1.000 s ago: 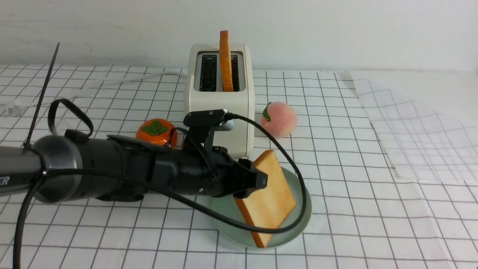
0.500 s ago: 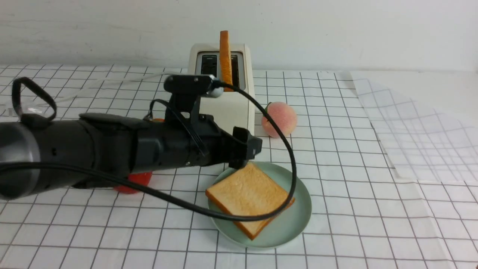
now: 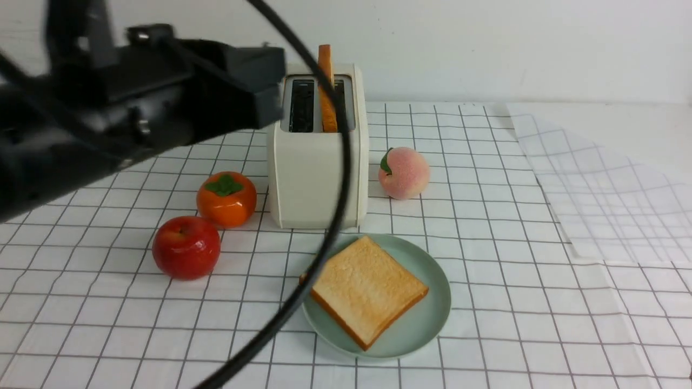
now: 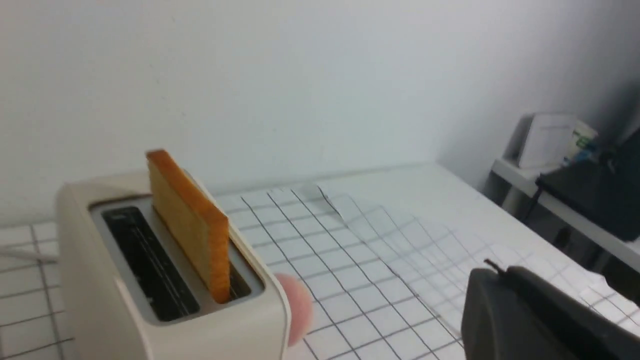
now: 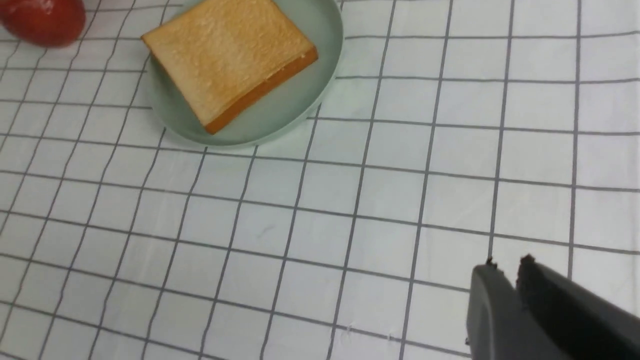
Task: Take toasted bread from bread machine on white checkered table place on plate.
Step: 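Grasp the toast slice in the toaster and pull it up out of the slot with the right gripper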
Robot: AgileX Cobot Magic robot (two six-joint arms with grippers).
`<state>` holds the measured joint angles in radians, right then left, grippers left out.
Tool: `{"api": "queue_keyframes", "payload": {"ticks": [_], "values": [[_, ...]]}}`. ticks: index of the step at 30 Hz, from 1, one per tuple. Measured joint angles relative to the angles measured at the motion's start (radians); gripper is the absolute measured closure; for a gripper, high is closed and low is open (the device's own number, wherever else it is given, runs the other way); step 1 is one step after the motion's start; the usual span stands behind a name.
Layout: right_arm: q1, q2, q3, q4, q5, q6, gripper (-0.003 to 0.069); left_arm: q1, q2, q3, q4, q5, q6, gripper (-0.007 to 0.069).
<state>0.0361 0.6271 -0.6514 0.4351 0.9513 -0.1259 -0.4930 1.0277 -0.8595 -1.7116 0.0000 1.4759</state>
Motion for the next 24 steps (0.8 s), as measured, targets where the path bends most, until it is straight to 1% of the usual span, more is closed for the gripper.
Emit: {"api": "queue_keyframes", "payload": {"ticks": [3,4,7,9,12,13,14,17,19,20,22,24], "values": [[0.0,0.086,-0.09,0.0,0.035,0.0,0.0585,0.0,-0.117,0.08,-0.006,-0.069,0.0,0.0638],[0.0,0.173,-0.163,0.004,0.06,0.0,0.0585,0.0,-0.217,0.155,-0.016,-0.117,0.0,0.0638],[0.005,0.262,-0.244,0.024,0.077,-0.002,0.0585,0.0,-0.331,0.241,-0.023,-0.153,0.0,0.0638],[0.051,0.388,-0.36,0.054,0.083,-0.015,0.0585,0.0,-0.496,0.359,-0.03,-0.17,-0.001,0.0638],[0.149,0.51,-0.494,0.054,0.065,-0.015,0.0585,0.0,-0.622,0.441,-0.031,-0.167,-0.004,0.0638],[0.157,0.519,-0.504,0.052,0.063,-0.013,0.0585,0.0,-0.629,0.452,-0.031,-0.167,-0.004,0.0638],[0.208,0.572,-0.577,0.038,0.052,0.001,0.0585,0.0,-0.677,0.481,-0.033,-0.16,-0.004,0.0638],[0.344,0.704,-0.732,-0.044,0.035,0.064,0.0585,0.0,-0.746,0.537,-0.034,-0.134,-0.004,0.0638],[0.425,0.793,-0.847,-0.137,0.034,0.126,0.0585,0.0,-0.77,0.56,-0.034,-0.119,-0.004,0.0638],[0.439,0.811,-0.87,-0.157,0.034,0.149,0.0585,0.0,-0.776,0.569,-0.034,-0.115,-0.004,0.0638],[0.516,0.929,-1.03,-0.292,0.029,0.237,0.0582,0.0,-0.789,0.601,-0.034,-0.113,-0.004,0.0638],[0.556,1.016,-1.124,-0.363,0.011,0.289,0.057,0.0,-0.791,0.62,-0.034,-0.113,-0.004,0.0638]]}}
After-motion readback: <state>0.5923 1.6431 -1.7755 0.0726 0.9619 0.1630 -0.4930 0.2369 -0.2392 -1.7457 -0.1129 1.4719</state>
